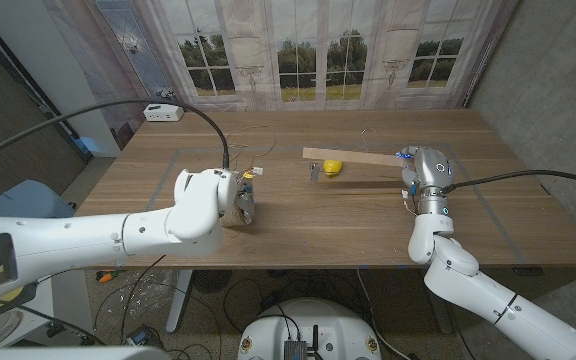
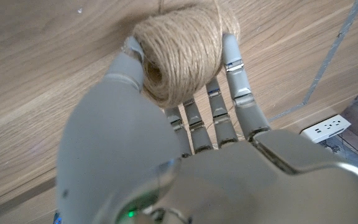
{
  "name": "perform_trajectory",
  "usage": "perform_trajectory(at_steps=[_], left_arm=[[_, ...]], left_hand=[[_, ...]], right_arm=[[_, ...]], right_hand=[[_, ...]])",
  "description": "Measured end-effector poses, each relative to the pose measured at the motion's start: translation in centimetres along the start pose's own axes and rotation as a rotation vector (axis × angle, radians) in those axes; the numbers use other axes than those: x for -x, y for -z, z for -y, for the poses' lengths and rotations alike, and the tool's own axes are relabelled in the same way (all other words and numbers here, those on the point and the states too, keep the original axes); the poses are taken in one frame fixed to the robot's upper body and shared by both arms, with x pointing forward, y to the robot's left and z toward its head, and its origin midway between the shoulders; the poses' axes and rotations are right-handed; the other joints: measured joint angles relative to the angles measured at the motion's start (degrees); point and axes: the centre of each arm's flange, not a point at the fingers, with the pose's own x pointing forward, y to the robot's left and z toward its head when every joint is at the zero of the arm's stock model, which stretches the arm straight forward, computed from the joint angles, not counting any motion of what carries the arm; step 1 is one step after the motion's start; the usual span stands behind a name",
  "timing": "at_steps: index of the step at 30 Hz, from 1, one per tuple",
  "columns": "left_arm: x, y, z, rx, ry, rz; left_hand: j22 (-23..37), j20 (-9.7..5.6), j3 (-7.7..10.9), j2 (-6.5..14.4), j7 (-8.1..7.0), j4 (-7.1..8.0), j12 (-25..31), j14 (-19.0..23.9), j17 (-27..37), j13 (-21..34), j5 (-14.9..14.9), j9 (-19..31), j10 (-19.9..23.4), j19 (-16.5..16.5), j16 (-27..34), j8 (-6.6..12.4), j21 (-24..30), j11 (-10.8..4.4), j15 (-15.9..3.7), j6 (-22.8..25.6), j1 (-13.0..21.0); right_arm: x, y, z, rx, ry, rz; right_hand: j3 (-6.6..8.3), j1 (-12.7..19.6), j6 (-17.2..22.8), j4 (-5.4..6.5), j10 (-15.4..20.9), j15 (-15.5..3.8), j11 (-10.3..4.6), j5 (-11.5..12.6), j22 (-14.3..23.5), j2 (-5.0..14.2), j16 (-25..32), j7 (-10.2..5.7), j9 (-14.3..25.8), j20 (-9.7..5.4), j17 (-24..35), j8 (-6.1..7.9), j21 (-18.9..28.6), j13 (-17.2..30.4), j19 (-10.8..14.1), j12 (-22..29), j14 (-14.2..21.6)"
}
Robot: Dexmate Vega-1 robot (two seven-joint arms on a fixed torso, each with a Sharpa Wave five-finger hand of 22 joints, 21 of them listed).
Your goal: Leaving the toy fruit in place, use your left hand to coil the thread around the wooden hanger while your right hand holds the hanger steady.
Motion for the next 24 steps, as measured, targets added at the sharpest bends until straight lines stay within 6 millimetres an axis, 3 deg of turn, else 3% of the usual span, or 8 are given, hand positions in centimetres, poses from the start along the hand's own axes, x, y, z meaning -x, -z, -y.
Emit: perform_trajectory(at_steps=[3, 7, 10, 13, 20, 22, 24], left_arm=[[-0.1, 0.0, 0.3, 0.004, -0.042, -0.013], [0.0, 0.1, 0.6, 0.019, -0.121, -0.019], [0.1, -0.1, 0.9, 0.046, -0.159, -0.006], [0.2, -0.7, 0.9, 0.055, -0.192, 0.029], [0.3, -2.9, 1.9, 0.194, -0.238, 0.17], [0.2, -3.3, 2.3, 0.241, -0.247, 0.206], [0.2, -3.7, 2.4, 0.265, -0.26, 0.234]], left_hand=[[-0.1, -0.17, 0.0, 0.0, -0.13, 0.02, 0.9, 2.9, 0.0, 0.0, 0.0, 1.8, 2.1, 1.3, 0.7, 2.13, 3.7, 0.2, 2.49, 1.7, 0.0], [-0.8, 0.0, -0.09, 0.0, 1.15, 0.1, 3.1, 7.9, 0.0, 0.0, 0.0, 2.1, 4.1, 2.9, 0.3, 2.9, 6.1, 1.54, 6.2, 3.4, 0.0], [-2.1, 0.07, -0.07, 0.0, 1.25, 0.08, 3.2, 10.6, 0.5, 0.0, 0.0, 5.2, 5.1, 3.7, -1.9, 3.02, 7.4, 2.5, 6.33, 3.5, 0.0], [-2.2, 0.75, -0.06, 0.5, -0.14, 0.08, 3.2, 11.1, 8.7, 0.0, 0.0, 8.0, 5.4, 4.4, -3.9, 4.09, 8.7, 2.8, 6.69, 1.2, -0.6], [-2.2, -1.67, -0.05, 2.7, -0.03, 0.07, 3.2, 15.9, 9.4, 0.0, 0.0, 10.4, 7.5, 8.3, -5.1, 4.54, 10.3, 4.68, 5.88, -1.5, -2.7], [-2.2, -1.61, -0.05, 2.8, 0.03, 0.07, 3.2, 19.2, 9.1, 0.0, 0.0, 10.9, 9.1, 12.3, -5.2, 4.77, 10.4, 6.32, 5.35, -1.9, -2.9], [-2.2, -2.09, -0.04, 2.8, 0.0, 0.07, 3.2, 20.6, 9.1, 0.0, 0.0, 11.4, 10.0, 13.6, -5.6, 4.86, 10.6, 6.45, 4.24, -2.3, -2.9]], right_arm=[[0.0, 0.0, 0.0, 0.0, 0.0, 0.001], [0.0, 0.0, 0.1, 0.001, 0.001, 0.002], [0.0, 0.0, 0.2, 0.003, 0.003, 0.004], [0.0, -0.1, 0.2, 0.005, 0.004, 0.006], [-0.1, -0.3, 0.4, 0.012, 0.011, 0.016], [-0.1, -0.4, 0.5, 0.013, 0.013, 0.018], [-0.1, -0.4, 0.5, 0.013, 0.013, 0.019]], right_hand=[[-0.01, 0.1, 0.0, -0.01, 0.0, 0.0, 0.0, 0.0, 0.0, -0.08, -0.2, 0.0, 0.0, 0.0, 0.0, 0.0, 0.0, 0.0, 0.0, 0.0, 0.0], [0.0, 0.1, 0.0, 0.0, 0.0, 0.0, 0.0, 0.0, 0.0, -0.08, -0.3, 0.0, -0.1, 0.0, 0.0, 0.01, 0.0, 0.0, 0.0, 0.0, 0.0], [0.0, 0.1, 0.0, 0.0, 0.0, 0.0, 0.0, -0.2, 0.0, -0.08, -0.3, 0.0, -0.2, 0.0, 0.9, 0.0, 0.0, 0.0, 0.0, 0.0, 0.0], [0.0, 0.1, 0.0, 0.0, 0.0, 0.0, 0.0, -0.2, 0.0, -0.06, -0.3, 0.0, -0.2, 0.0, 1.3, 0.0, 0.2, 0.0, 0.0, 0.0, 0.0], [0.0, 0.1, 0.0, 0.0, 0.0, -0.01, 0.0, 0.1, -0.1, -0.05, -0.9, 0.0, -0.3, 0.0, 3.8, -0.02, 0.2, 0.0, 0.0, 0.1, 0.0], [0.0, 0.0, 0.0, 0.0, 0.0, -0.01, 0.0, 0.1, -0.1, -0.05, -1.0, 0.0, -0.3, 0.0, 5.1, -0.04, 0.2, 0.0, 0.0, 0.1, 0.0], [-0.17, 0.0, 0.0, 0.18, 0.0, -0.01, 0.0, 0.1, -0.1, -0.05, -1.1, 0.0, -0.3, 0.0, 5.4, -0.07, 0.2, 0.0, 0.0, 0.1, 0.0]])
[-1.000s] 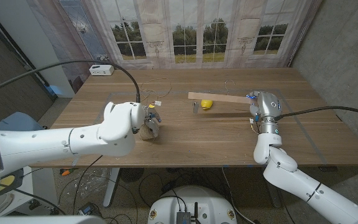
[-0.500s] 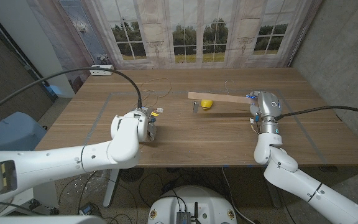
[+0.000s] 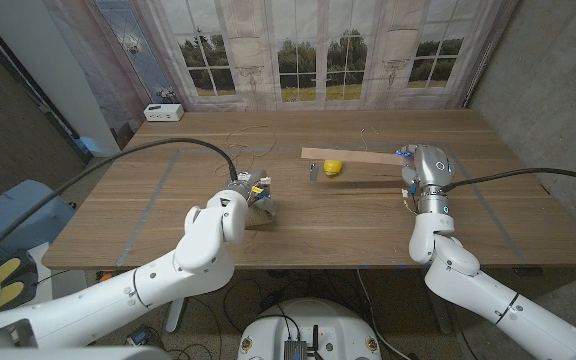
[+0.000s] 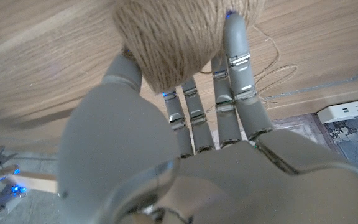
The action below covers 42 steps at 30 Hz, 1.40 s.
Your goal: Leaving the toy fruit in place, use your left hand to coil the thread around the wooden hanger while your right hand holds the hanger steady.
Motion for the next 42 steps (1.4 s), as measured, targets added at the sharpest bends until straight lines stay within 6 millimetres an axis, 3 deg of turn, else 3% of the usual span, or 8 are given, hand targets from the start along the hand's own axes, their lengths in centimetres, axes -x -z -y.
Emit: perform_trajectory(at_steps=[6, 8, 12, 16, 23, 25, 30, 42], left_arm=[[0.4, 3.3, 1.6, 0.137, -0.098, -0.047], [0.5, 2.7, 1.1, 0.148, -0.148, -0.009], [0.6, 5.6, 2.3, 0.157, -0.23, -0.031], [0.8, 5.9, 2.1, 0.159, -0.35, 0.025], [1.1, 7.6, 4.3, 0.103, -0.538, 0.086], [1.4, 7.7, 4.6, 0.086, -0.595, 0.105], [3.0, 7.1, 3.3, 0.056, -0.795, 0.174], [5.6, 7.2, 1.9, 0.015, -1.031, 0.2]], left_hand=[[0.0, -1.79, 0.08, 1.3, -0.39, 0.08, 0.2, 1.3, -0.8, 0.0, 0.0, 1.6, -0.2, 2.3, -2.1, 0.88, 0.0, -0.83, -3.28, -1.4, -1.3], [1.7, -1.32, 3.39, 1.3, -0.4, 3.39, 0.3, 1.4, -0.9, 0.0, 0.6, 2.2, -0.6, 1.9, -2.9, 1.18, 0.0, -1.24, -4.36, -2.1, -1.3], [1.7, 0.02, 4.6, 2.7, -1.04, 4.6, 0.2, 4.2, -1.0, 0.1, 1.3, 3.6, -1.3, 0.5, -4.2, 1.61, 0.0, -1.93, -8.75, -4.3, -2.7], [-1.1, -3.53, 6.6, 3.2, -2.08, 3.26, -0.4, 6.4, -0.5, 1.3, 0.4, 5.0, -0.3, -4.4, -4.7, 2.3, -2.6, -3.89, -12.64, -5.6, -3.2], [-1.0, -3.84, 7.35, 4.1, -3.1, 3.25, -1.1, 8.9, -2.1, 3.3, 0.1, 6.2, 2.0, -4.7, -6.9, 3.5, -3.0, -7.98, -16.68, -6.6, -3.4], [-1.1, -3.84, 7.35, 7.0, -3.29, 3.25, -1.3, 8.9, -2.3, 3.3, 0.0, 6.2, 2.1, -4.7, -7.2, 3.51, -3.0, -8.2, -16.9, -6.8, -1.0], [-0.9, -4.15, 7.75, 10.5, -4.25, 3.34, -1.2, 14.4, -1.9, 3.1, -0.3, 6.2, 3.4, -5.0, -7.3, 3.95, -3.4, -10.08, -22.87, -6.4, 2.4], [-0.7, -4.65, 7.52, 9.1, -2.79, 1.49, 1.2, 19.3, 1.1, 4.6, 1.0, 5.5, 7.3, -4.5, -5.5, 7.57, -3.2, -9.23, -22.22, -3.7, 1.8]], right_arm=[[-0.1, -0.2, 0.2, 0.006, 0.008, 0.007], [-0.2, -0.3, 0.2, 0.007, 0.011, 0.008], [-0.2, -0.5, 0.4, 0.007, 0.024, 0.011], [-0.3, -0.7, 0.4, 0.005, 0.037, 0.009], [-0.6, -1.4, 0.7, 0.001, 0.089, 0.021], [-0.7, -1.6, 0.7, 0.0, 0.099, 0.024], [-0.8, -1.9, 0.7, -0.004, 0.117, 0.029], [-0.8, -2.1, 0.6, -0.01, 0.138, 0.038]], right_hand=[[-0.07, 0.0, 0.0, 0.07, 0.0, -0.01, 0.0, 0.0, 0.0, 0.0, -0.1, 0.0, 0.0, -0.21, 0.0, -0.05, 0.0, 0.0, -0.2, 0.0, 0.0], [-0.07, 0.0, 0.0, 0.07, 0.0, 0.0, 0.0, 0.0, 0.0, 0.0, -0.1, 0.0, 0.0, -0.21, 0.0, -0.06, 0.2, 0.0, -0.2, 0.0, 0.0], [-0.07, 0.0, 0.0, 0.07, 0.0, 0.23, 0.0, 0.0, 0.0, 0.0, -0.3, 0.0, 0.0, -0.21, 0.0, 0.04, 0.2, 0.0, -0.2, 0.0, 0.2], [-0.07, 0.0, 0.0, 0.07, 0.0, 0.31, 0.0, 0.0, 0.0, 0.0, -0.4, 0.0, 0.0, -0.21, 0.0, 0.27, 0.2, 0.0, -0.2, 0.0, 0.3], [-0.07, 0.0, 0.0, 0.06, 0.0, 0.23, 0.0, -0.1, 0.0, 0.01, -0.8, 0.0, 0.0, -0.21, 0.3, 0.28, 0.2, 0.0, -0.2, 0.1, 0.4], [-0.07, 0.0, 0.0, 0.06, 0.0, 0.23, 0.0, -0.2, 0.0, 0.0, -0.9, 0.0, 0.1, -0.21, 0.3, 0.28, 0.2, 0.0, -0.2, 0.1, 0.4], [-0.11, 0.0, 0.0, 0.02, 0.0, 0.22, 0.0, -0.3, 0.0, 0.01, -1.0, 0.0, 0.1, -0.21, 0.4, 0.27, 0.2, 0.0, -0.2, 0.1, 0.4], [-0.18, 0.0, 0.0, -0.06, 0.0, 0.2, 0.0, 0.0, 0.0, 0.0, -1.6, 0.0, 0.0, -0.52, 3.0, 0.21, 0.4, 0.0, -0.5, 0.1, 0.4]])
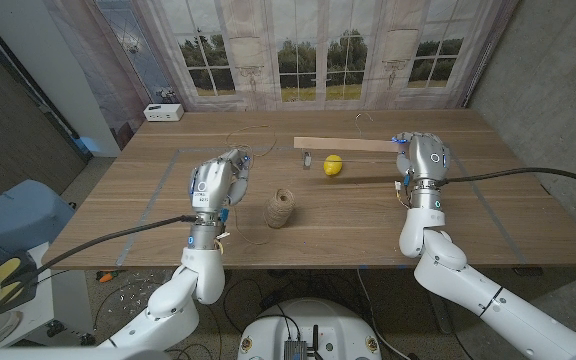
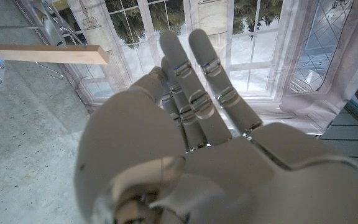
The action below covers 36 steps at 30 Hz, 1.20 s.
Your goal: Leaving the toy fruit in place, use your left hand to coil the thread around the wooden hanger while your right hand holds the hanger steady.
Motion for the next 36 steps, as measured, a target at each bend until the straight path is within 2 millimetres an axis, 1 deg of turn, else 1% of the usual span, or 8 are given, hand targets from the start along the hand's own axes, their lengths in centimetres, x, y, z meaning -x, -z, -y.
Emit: perform_trajectory(at_steps=[3, 5, 9, 13, 18, 21, 29, 36], left_arm=[[0.1, 0.0, -0.4, -0.016, -0.004, -0.01], [0.1, 0.0, -0.5, -0.029, 0.003, -0.018], [0.0, 0.3, -0.4, -0.067, 0.062, -0.045], [-0.7, 0.1, -0.9, -0.075, 0.137, -0.07], [-1.6, 0.5, -1.2, -0.105, 0.242, -0.116], [-2.0, 0.9, -1.0, -0.118, 0.328, -0.154], [-4.1, 0.5, -1.0, -0.075, 0.564, -0.158], [-3.8, 0.5, 0.1, -0.028, 0.75, -0.157]], left_hand=[[0.1, 1.1, -0.66, -2.9, -1.91, 0.48, -0.4, -1.2, 0.7, -0.1, 0.5, -0.4, 0.9, -1.6, -1.3, 1.03, -0.5, -1.97, 0.55, 1.6, -4.4], [0.3, 2.86, -2.65, -4.3, -2.65, 2.02, -3.5, -6.5, 0.6, -1.9, 0.1, -1.3, -3.4, -5.1, -4.7, 0.83, -1.7, -1.67, 1.01, -0.7, -9.7], [0.3, 8.64, -6.19, -8.3, -3.87, 4.89, -11.0, -20.1, -2.2, -6.4, -1.7, -8.1, -15.7, -12.5, -13.2, -8.29, -5.3, 0.41, 3.62, -12.5, -21.9], [0.3, 12.55, -8.6, -10.7, -6.47, 5.9, -17.9, -31.6, -5.2, -9.5, -1.7, -13.6, -26.7, -16.4, -16.8, -16.1, -8.6, 3.17, 7.34, -20.9, -29.0], [0.3, 14.4, -10.11, -12.5, -10.6, 5.97, -22.8, -39.7, -7.5, -11.3, -1.4, -17.0, -33.3, -17.8, -17.2, -20.98, -10.9, 3.98, 10.15, -26.1, -32.1], [0.2, 15.31, -10.96, -13.4, -11.72, 5.71, -24.5, -42.0, -8.6, -12.0, -1.0, -18.3, -35.1, -18.1, -17.2, -22.62, -11.9, 4.14, 10.88, -27.8, -33.1], [0.1, 17.0, -14.35, -16.1, -12.17, 5.37, -26.4, -44.7, -10.5, -13.2, -0.1, -20.2, -36.3, -18.6, -17.2, -24.17, -13.7, 4.58, 12.34, -28.2, -35.8], [0.1, 18.84, -20.31, -16.7, -11.89, 4.82, -28.7, -48.9, -12.9, -14.6, 2.3, -22.2, -37.7, -20.0, -17.2, -25.95, -17.1, 5.32, 14.43, -29.2, -38.2]], right_arm=[[0.1, 0.0, 0.1, -0.003, 0.008, 0.003], [0.1, 0.0, 0.1, -0.003, 0.01, 0.003], [0.1, 0.1, 0.1, -0.003, 0.011, 0.003], [0.1, 0.2, 0.2, -0.002, 0.014, 0.004], [0.2, 0.2, 0.3, -0.002, 0.014, 0.005], [0.1, 0.3, 0.3, -0.002, 0.015, 0.006], [0.3, 0.3, 0.4, -0.004, 0.014, 0.008], [0.3, 0.3, 0.4, -0.004, 0.012, 0.008]], right_hand=[[0.0, 0.0, 0.0, 0.0, 0.0, 0.0, 0.0, 0.0, 0.0, 0.0, -0.1, 0.0, 0.0, 0.0, 0.3, -0.01, 0.0, 0.0, 0.0, 0.0, 0.0], [0.0, 0.0, 0.0, 0.0, 0.0, 0.0, 0.0, 0.0, 0.0, 0.0, -0.2, 0.0, 0.0, 0.0, 1.0, -0.07, 0.0, 0.0, 0.0, 0.0, 0.0], [0.0, 0.0, 0.0, 0.0, 0.0, 0.01, 0.0, 0.0, 0.0, 0.0, -0.3, 0.0, 0.0, 0.0, 1.1, -0.18, 0.2, 0.0, 0.0, 0.0, 0.0], [0.0, 0.0, 0.0, 0.0, 0.0, 0.22, 0.0, 0.0, 0.0, -0.01, -0.3, 0.0, 0.0, 0.01, 1.1, -0.19, 0.2, 0.0, 0.0, 0.0, 0.2], [0.0, 0.0, 0.0, 0.0, 0.0, 0.13, 0.01, 0.0, 0.0, -0.01, -0.6, 0.0, 0.0, 0.0, 1.1, 0.03, 0.2, 0.0, 0.0, 0.0, 0.3], [0.0, 0.0, 0.0, 0.0, 0.1, 0.13, 0.1, 0.2, 0.0, -0.01, -0.6, 0.0, 0.0, 0.01, 1.1, 0.03, 0.2, 0.0, 0.0, 0.0, 0.3], [0.0, 0.0, 0.0, 0.0, 0.1, 0.11, 0.1, 0.2, 0.0, -0.02, -0.8, 0.0, -0.2, -0.13, 1.4, 0.02, 0.2, 0.0, -0.1, 0.0, 0.3], [-0.18, 0.3, 0.0, 0.18, 0.1, 0.24, 0.1, 0.2, 0.0, -0.26, -1.2, 0.0, -0.3, -0.31, 1.4, 0.02, 0.2, 0.0, -0.3, 0.0, 0.6]])
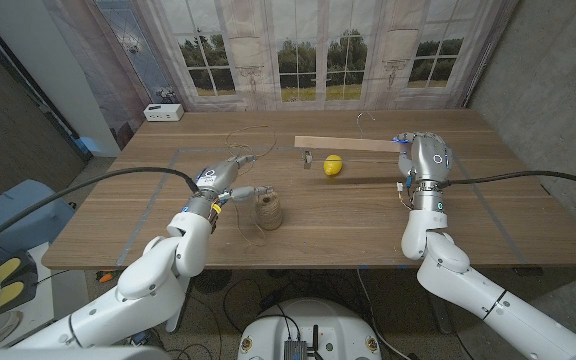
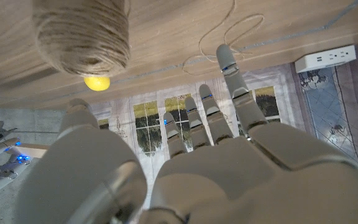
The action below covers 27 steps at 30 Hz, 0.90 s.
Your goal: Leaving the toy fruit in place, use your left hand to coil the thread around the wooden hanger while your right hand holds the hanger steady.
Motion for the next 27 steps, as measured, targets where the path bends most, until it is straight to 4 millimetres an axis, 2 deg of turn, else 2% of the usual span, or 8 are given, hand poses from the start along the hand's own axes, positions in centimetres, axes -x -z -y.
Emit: perform_trajectory(at_steps=[2, 5, 12, 13, 20, 27], left_arm=[[-0.1, 0.0, 0.1, 0.004, 0.032, 0.006], [-0.2, -0.1, 0.3, 0.009, 0.059, 0.012], [-0.1, -1.1, 0.3, 0.03, 0.049, 0.065], [-0.1, -1.0, 0.9, 0.029, 0.056, 0.067], [-0.2, -1.4, 1.2, 0.044, 0.057, 0.094], [-0.4, -1.7, 1.6, 0.034, 0.094, 0.106]], left_hand=[[0.0, 0.25, -1.59, 0.0, -0.18, -0.36, -0.7, -1.2, -0.7, -0.4, 0.8, -0.5, -0.8, -0.3, 0.0, -0.61, -1.0, 0.46, 0.62, -0.9, 0.0], [0.0, 0.51, -3.49, 0.0, -0.07, -0.89, -1.6, -2.2, -1.6, -0.8, 1.8, -1.0, -1.9, -0.6, 0.1, -1.26, -2.4, 0.23, 1.07, -2.6, 0.0], [0.0, 0.53, -7.18, 0.0, -0.09, -1.84, -2.9, -3.7, -2.9, -1.5, 3.8, -1.4, -3.3, -1.6, 0.3, -1.7, -4.5, -0.13, 1.43, -5.4, 0.0], [0.0, 0.51, -7.6, -0.1, 0.03, -1.92, -2.9, -4.0, -3.0, -1.5, 4.0, -1.4, -3.5, -1.7, 0.3, -1.7, -4.8, -0.01, 1.41, -5.5, -0.3], [0.0, 0.53, -8.81, 0.0, -0.18, -2.26, -3.3, -4.3, -3.4, -1.8, 4.6, -1.7, -4.4, -2.0, 0.3, -1.7, -5.2, 0.08, 1.76, -6.3, -0.6], [0.2, 0.51, -9.76, 0.8, -0.19, -3.21, -3.7, -3.9, -3.9, -2.0, 5.8, -1.7, -4.4, -2.0, 0.8, -1.7, -5.9, -0.44, 0.7, -6.9, 0.2]], right_arm=[[0.0, 0.0, 0.0, 0.001, 0.0, 0.0], [0.0, 0.0, 0.0, 0.002, -0.001, 0.0], [0.0, -0.1, 0.0, 0.002, -0.003, 0.0], [0.0, -0.1, 0.0, 0.003, -0.002, -0.001], [0.0, -0.1, -0.2, 0.002, -0.01, -0.001], [0.0, 0.0, -0.3, 0.006, -0.011, -0.003]], right_hand=[[-0.07, 0.0, 0.0, 0.07, 0.0, 0.0, 0.0, 0.0, 0.0, 0.0, 0.0, 0.0, 0.0, 0.0, 0.0, 0.0, 0.0, 0.0, 0.0, 0.0, 0.0], [-0.07, 0.0, 0.0, 0.07, 0.0, 0.0, 0.01, 0.0, 0.0, 0.0, 0.0, 0.0, 0.0, -0.01, 0.0, -0.01, 0.0, 0.0, 0.0, 0.0, 0.0], [-0.07, 0.0, 0.0, 0.07, 0.1, -0.01, 0.08, -0.1, 0.0, 0.02, -0.2, 0.0, 0.0, -0.2, 0.0, 0.22, 0.0, 0.0, -0.2, 0.0, 0.0], [-0.07, 0.0, 0.0, 0.07, 0.1, -0.01, 0.08, -0.1, 0.0, 0.02, -0.3, 0.0, 0.0, -0.2, 0.0, 0.23, 0.0, 0.0, -0.2, 0.0, 0.0], [-0.06, 0.0, 0.0, 0.07, 0.1, -0.01, 0.08, -0.2, 0.0, 0.02, -0.7, 0.0, 0.0, -0.4, 0.6, 0.23, 0.0, 0.0, -0.4, 0.0, 0.0], [-0.06, 0.0, 0.0, 0.06, 0.1, 0.07, 0.08, 0.0, 0.0, 0.03, -1.1, 0.0, 0.0, -0.4, 1.1, 0.22, 0.0, 0.0, -0.4, 0.0, 0.3]])
